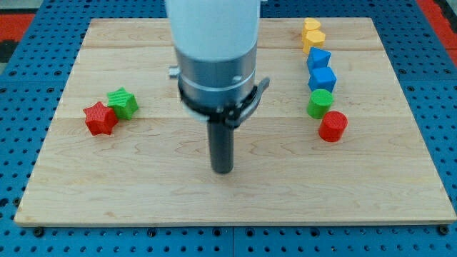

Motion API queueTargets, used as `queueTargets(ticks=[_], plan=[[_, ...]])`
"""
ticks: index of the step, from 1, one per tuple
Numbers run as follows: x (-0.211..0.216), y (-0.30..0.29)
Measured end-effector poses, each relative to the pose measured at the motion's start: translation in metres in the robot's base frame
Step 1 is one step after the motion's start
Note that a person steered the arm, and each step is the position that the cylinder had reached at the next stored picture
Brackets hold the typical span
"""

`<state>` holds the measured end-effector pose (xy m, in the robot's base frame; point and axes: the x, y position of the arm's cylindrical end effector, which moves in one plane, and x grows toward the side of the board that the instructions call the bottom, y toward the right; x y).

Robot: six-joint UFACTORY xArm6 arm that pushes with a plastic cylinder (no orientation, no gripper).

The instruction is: Keep green star at the bottom of red circle

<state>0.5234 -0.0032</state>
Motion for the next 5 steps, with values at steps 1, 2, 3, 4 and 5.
queueTargets(ticks=[1,2,3,4,5], plan=[[-0.055,0.044],[-0.082,0.09],[-0.099,0.122],[-0.1,0.127],[-0.1,0.127]])
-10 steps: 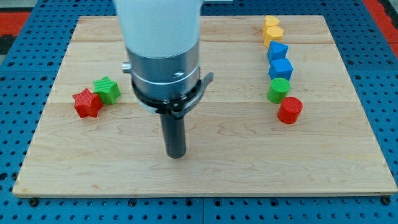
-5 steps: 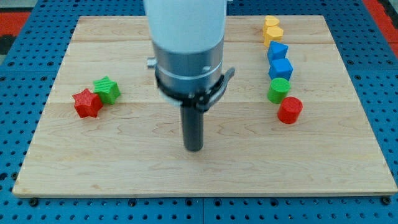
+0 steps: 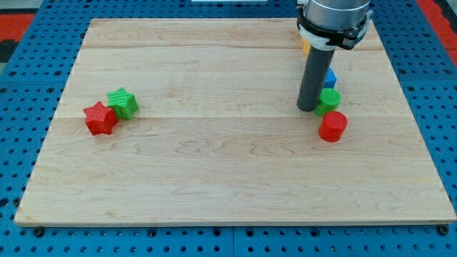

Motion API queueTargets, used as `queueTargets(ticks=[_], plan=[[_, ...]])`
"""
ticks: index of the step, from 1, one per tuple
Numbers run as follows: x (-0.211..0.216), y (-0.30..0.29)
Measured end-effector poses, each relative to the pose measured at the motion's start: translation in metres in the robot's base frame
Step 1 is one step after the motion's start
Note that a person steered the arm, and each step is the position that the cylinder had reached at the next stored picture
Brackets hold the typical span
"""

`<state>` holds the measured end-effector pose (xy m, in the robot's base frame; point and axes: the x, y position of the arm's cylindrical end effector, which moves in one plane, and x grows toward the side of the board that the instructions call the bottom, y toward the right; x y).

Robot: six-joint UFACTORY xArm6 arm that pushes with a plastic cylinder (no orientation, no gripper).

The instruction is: Keep green star at the bottom of red circle

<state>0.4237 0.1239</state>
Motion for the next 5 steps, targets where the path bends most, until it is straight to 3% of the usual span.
queueTargets(ticks=[1,3,4,5], plan=[[0.002,-0.037],[0.092,-0.16],[0.106,-0.249],[0.051,-0.332]])
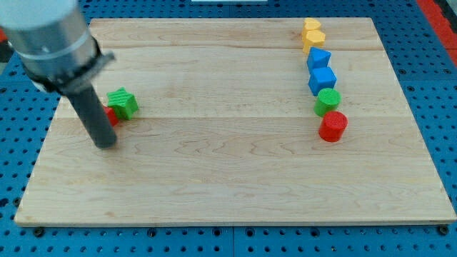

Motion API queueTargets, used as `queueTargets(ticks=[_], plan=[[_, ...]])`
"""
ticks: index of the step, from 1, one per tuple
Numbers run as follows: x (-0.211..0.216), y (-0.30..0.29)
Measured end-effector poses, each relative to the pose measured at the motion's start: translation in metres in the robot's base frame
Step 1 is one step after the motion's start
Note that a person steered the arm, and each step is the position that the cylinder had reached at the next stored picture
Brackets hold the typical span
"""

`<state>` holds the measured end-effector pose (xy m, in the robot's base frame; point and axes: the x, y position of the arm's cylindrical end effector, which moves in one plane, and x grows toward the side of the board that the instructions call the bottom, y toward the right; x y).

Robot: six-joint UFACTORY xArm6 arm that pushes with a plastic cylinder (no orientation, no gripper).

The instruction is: Keep green star at the bottom of red circle

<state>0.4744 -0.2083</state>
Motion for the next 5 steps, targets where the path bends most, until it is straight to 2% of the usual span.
queueTargets(ticks=[1,2,3,4,5], plan=[[-0.046,-0.024],[-0.056,-0.036],[-0.083,-0.019],[-0.08,0.051],[-0.058,0.115]])
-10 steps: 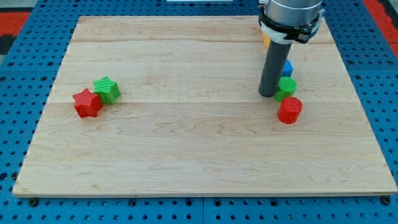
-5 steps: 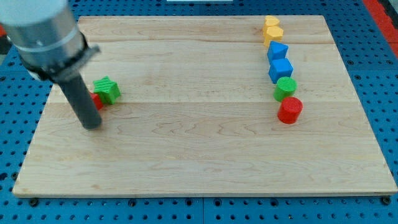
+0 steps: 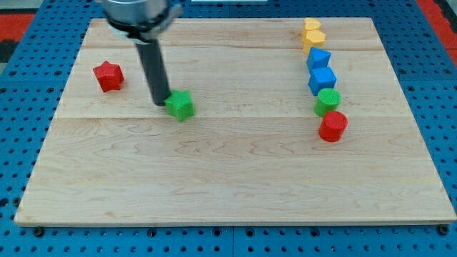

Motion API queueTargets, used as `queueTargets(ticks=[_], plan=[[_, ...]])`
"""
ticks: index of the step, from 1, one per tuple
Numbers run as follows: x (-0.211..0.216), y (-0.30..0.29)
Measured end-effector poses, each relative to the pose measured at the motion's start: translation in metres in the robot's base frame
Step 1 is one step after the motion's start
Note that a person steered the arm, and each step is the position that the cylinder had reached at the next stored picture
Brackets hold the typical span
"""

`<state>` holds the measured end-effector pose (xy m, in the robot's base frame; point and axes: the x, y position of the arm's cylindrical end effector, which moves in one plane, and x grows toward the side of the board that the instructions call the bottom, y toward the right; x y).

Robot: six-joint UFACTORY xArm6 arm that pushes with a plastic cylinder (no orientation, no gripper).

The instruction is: Keep green star at the bottom of red circle

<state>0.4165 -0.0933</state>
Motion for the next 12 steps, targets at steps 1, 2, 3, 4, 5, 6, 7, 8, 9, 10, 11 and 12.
queueTargets(ticks=[1,2,3,4,5,6,7,8,9,10,11,12], plan=[[0.037,0.054],[0.062,0.116],[0.039,0.105],[0.049,0.122],[0.075,0.135],[0.084,0.158],[0.087,0.143],[0.087,0.078],[0.094,0.078],[0.096,0.078],[0.105,0.078],[0.107,0.108]])
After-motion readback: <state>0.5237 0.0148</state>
